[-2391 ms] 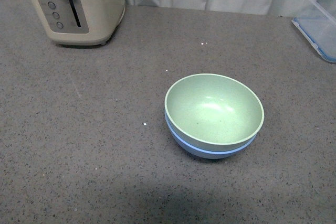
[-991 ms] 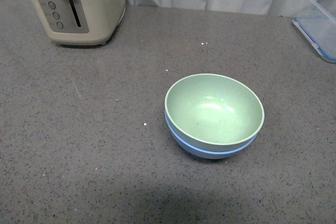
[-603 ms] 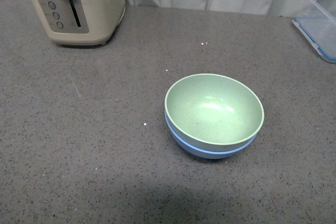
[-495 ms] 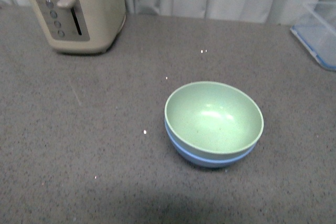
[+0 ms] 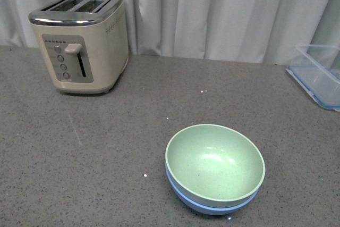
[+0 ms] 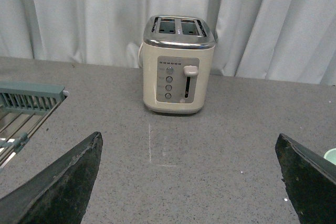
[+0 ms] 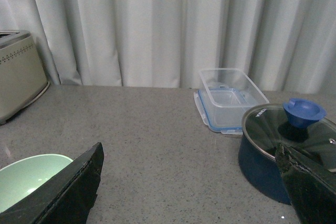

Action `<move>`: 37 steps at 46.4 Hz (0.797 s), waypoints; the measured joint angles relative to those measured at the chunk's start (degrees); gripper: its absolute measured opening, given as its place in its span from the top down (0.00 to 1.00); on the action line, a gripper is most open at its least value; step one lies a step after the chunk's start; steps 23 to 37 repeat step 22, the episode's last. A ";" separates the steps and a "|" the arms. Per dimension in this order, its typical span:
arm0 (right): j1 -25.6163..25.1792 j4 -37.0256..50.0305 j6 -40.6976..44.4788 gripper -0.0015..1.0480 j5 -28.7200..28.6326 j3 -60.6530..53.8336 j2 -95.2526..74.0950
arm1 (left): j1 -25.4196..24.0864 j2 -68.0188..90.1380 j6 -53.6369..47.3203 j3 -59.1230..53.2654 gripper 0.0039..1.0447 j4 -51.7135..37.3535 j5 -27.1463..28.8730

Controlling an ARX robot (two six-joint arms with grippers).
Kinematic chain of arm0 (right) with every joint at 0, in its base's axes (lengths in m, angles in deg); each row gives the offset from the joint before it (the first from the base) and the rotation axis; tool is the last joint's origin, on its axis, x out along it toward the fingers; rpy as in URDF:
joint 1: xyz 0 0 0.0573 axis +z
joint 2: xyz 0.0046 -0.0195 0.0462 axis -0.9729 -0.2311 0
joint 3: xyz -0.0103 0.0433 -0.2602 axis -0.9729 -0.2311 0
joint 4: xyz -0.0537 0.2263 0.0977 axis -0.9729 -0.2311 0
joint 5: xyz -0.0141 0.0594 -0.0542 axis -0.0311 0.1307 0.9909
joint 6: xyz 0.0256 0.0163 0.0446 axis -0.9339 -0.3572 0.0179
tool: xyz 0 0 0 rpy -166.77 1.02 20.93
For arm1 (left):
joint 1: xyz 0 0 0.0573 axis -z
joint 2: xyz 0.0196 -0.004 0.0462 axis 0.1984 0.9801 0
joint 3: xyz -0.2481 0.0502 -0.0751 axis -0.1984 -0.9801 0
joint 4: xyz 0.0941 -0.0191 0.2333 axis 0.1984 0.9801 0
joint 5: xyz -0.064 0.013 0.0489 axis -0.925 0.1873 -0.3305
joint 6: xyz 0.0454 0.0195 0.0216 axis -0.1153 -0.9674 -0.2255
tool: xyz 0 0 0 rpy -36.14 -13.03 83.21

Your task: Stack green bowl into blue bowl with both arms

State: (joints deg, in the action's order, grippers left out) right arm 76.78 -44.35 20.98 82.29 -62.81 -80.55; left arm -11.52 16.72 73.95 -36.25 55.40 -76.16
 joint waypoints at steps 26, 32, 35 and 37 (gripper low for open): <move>0.00 0.00 0.00 0.09 0.02 0.00 0.00 | 0.00 0.00 0.00 0.00 0.06 0.00 0.00; 0.00 0.00 0.00 0.09 0.02 0.00 0.00 | 0.00 0.00 0.00 0.00 0.06 0.00 0.00; 0.00 0.00 0.00 0.09 0.02 0.00 0.00 | 0.00 0.00 0.00 0.00 0.06 0.00 0.00; 0.00 0.00 0.00 0.09 0.02 0.00 0.00 | 0.00 0.00 0.00 0.00 0.06 0.00 0.00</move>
